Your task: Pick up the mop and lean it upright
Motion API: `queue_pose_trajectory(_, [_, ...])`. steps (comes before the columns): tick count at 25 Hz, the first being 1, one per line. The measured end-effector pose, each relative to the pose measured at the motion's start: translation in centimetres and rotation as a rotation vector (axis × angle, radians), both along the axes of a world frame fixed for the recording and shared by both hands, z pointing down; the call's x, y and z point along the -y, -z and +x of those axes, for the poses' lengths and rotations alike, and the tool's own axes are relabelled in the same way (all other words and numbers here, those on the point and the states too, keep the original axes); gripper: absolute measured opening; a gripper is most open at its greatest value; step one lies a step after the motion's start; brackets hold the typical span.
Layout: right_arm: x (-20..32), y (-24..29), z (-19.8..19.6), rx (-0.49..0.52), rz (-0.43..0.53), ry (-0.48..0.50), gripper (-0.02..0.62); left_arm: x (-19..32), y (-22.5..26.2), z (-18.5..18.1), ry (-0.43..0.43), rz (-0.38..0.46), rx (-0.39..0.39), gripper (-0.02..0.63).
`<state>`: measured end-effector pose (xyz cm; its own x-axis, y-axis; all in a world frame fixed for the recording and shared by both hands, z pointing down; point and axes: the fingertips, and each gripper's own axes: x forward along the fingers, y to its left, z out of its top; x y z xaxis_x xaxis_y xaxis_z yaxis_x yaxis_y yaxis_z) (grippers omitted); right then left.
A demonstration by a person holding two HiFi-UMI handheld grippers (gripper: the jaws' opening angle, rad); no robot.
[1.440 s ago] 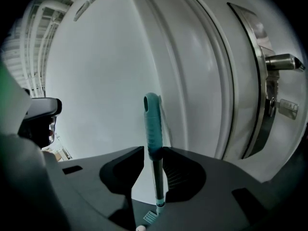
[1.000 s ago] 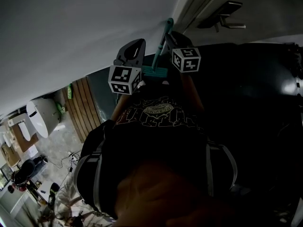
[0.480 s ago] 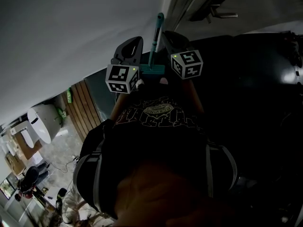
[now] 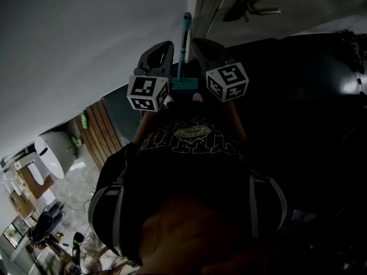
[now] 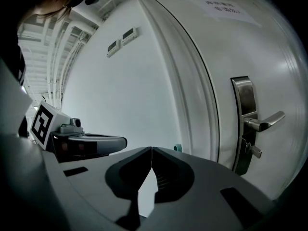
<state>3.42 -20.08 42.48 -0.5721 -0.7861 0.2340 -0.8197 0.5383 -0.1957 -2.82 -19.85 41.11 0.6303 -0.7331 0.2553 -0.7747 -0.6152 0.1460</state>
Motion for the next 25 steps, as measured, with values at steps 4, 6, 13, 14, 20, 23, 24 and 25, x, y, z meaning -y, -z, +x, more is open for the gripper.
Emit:
queue_pose_trajectory(4, [-0.9, 1.7, -0.1, 0.022, 0.026, 0.007, 0.020, -0.5, 0.6, 0.6, -0.004, 0.001, -0.007, 0.048])
queue_pose_trajectory(6, [-1.2, 2.3, -0.1, 0.035, 0.038, 0.007, 0.019, -0.6, 0.8, 0.8, -0.004, 0.004, -0.009, 0.048])
queue_pose_trajectory(13, [-2.1, 3.5, -0.4, 0.041, 0.061, 0.022, 0.018, -1.0, 1.5, 1.0, -0.003, 0.018, -0.012, 0.048])
queue_pose_trajectory(14, [-2.2, 3.5, -0.3, 0.040, 0.062, 0.024, 0.018, -1.1, 1.5, 1.1, -0.003, 0.020, -0.011, 0.048])
queue_pose_trajectory(20, [-2.5, 3.5, -0.6, 0.040, 0.054, 0.030, 0.018, -1.2, 1.3, 1.0, -0.003, 0.015, -0.007, 0.048])
queue_pose_trajectory(23, [-2.6, 3.5, -0.5, 0.040, 0.053, 0.038, 0.018, -1.2, 1.4, 1.1, -0.003, 0.016, -0.010, 0.048])
queue_pose_trajectory(24, [-2.7, 3.5, -0.5, 0.040, 0.053, 0.039, 0.018, -1.2, 1.4, 1.2, -0.003, 0.017, -0.010, 0.048])
queue_pose_trajectory(25, [-2.7, 3.5, -0.6, 0.039, 0.053, 0.041, 0.018, -1.3, 1.4, 1.1, -0.003, 0.017, -0.010, 0.048])
